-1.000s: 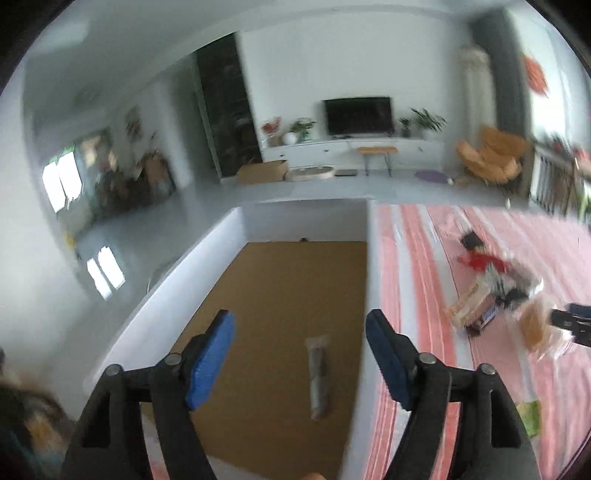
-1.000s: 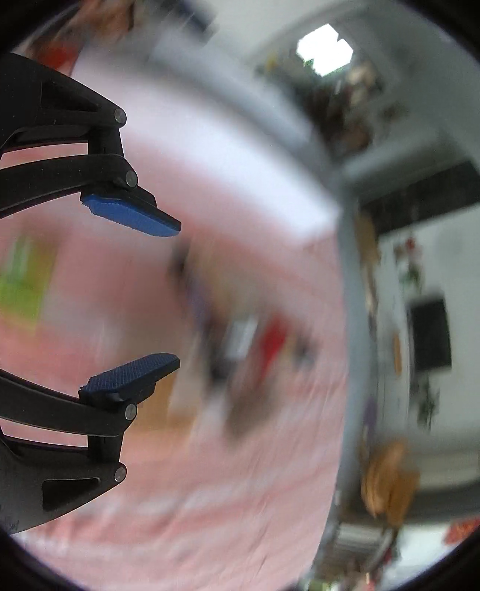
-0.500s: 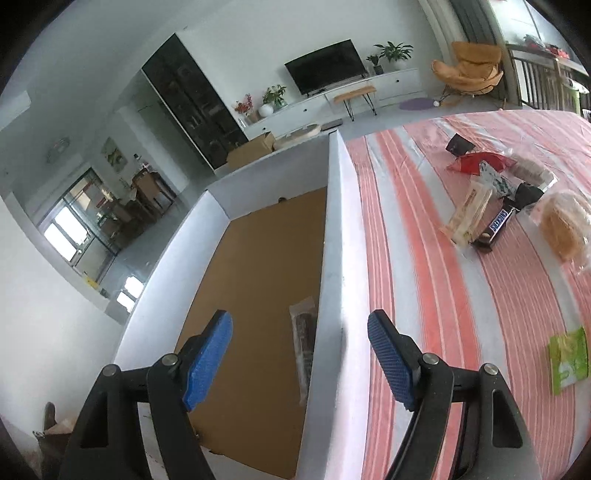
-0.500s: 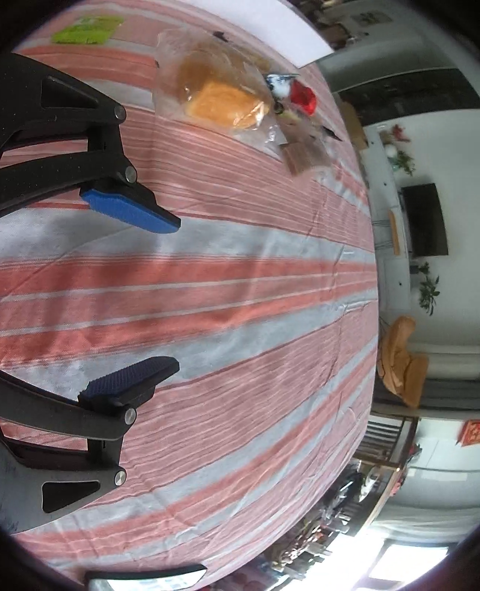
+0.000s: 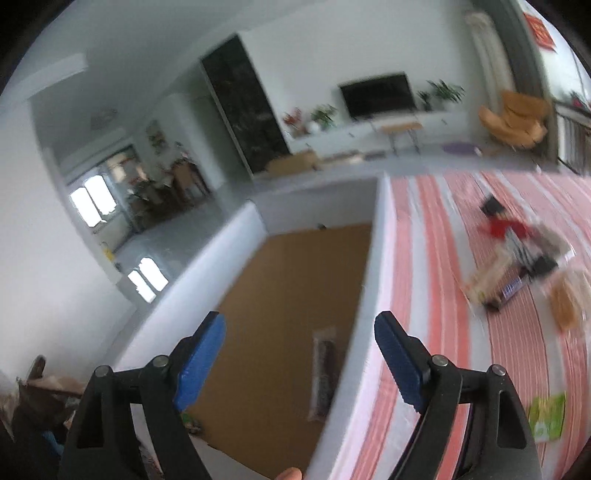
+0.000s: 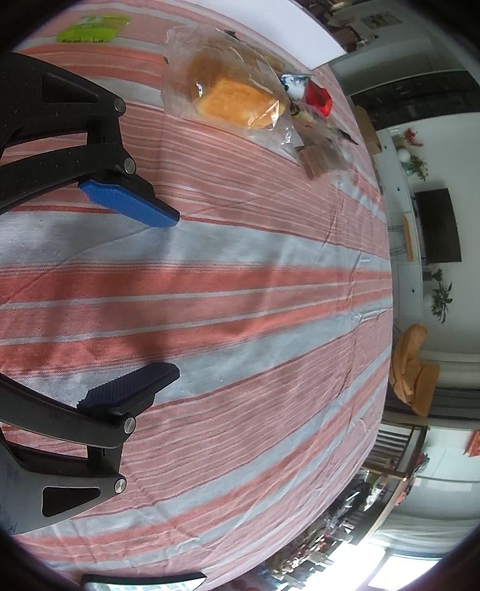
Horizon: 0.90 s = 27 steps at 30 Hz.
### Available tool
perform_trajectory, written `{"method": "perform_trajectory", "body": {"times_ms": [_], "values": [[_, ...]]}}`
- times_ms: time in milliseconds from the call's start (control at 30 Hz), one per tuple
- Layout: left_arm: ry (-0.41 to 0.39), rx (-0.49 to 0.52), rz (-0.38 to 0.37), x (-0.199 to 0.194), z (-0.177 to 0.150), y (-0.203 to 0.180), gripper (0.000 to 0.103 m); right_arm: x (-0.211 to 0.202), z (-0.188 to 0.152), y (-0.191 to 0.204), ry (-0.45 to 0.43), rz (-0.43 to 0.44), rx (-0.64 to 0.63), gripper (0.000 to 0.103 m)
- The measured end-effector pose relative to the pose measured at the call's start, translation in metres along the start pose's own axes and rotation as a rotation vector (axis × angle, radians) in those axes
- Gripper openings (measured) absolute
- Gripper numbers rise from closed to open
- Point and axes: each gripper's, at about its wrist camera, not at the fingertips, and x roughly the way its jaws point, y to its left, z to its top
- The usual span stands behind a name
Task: Organize snacks
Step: 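Withdraw the open left tool from the box back over the snacks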
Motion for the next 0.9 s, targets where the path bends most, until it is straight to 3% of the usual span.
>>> {"method": "perform_trajectory", "body": {"times_ms": [67,133,200,233,333,533,667,733,800,900], "values": [[-0.041,-0.024,0.009,-0.013,0.002,0.005,0.087,-0.018,-0.003,-0.008,-0.091,0.083,0.027,0.078],[-0.072,-0.057,-0.021,-0.025,0.003,0.011,0.088,-0.039,-0.012,-0.009,-0.182,0.246,0.003,0.080],[-0.089,-0.084,-0.052,-0.034,0.002,0.017,0.090,-0.052,-0.019,0.014,-0.132,0.521,-0.143,0.080],[-0.097,-0.097,-0.071,-0.038,0.000,0.019,0.091,-0.056,-0.024,0.032,-0.082,0.602,-0.232,0.080],[-0.093,-0.120,-0.114,-0.041,-0.004,0.020,0.092,-0.065,-0.044,0.094,-0.004,0.684,-0.477,0.079],[-0.073,-0.109,-0.217,-0.048,-0.006,0.006,0.092,-0.041,-0.059,0.186,0.127,0.675,-0.772,0.078],[-0.080,-0.066,-0.269,-0.059,-0.007,-0.009,0.092,-0.033,-0.064,0.206,0.119,0.610,-0.892,0.076],[-0.076,-0.048,-0.294,-0.063,-0.009,-0.017,0.092,-0.033,-0.058,0.202,0.107,0.572,-0.849,0.056],[-0.063,-0.015,-0.321,-0.063,-0.011,-0.028,0.092,-0.031,-0.051,0.188,0.113,0.549,-0.765,0.026],[-0.028,0.045,-0.351,-0.060,-0.015,-0.048,0.092,-0.031,-0.050,0.152,0.114,0.482,-0.620,0.020]]}}
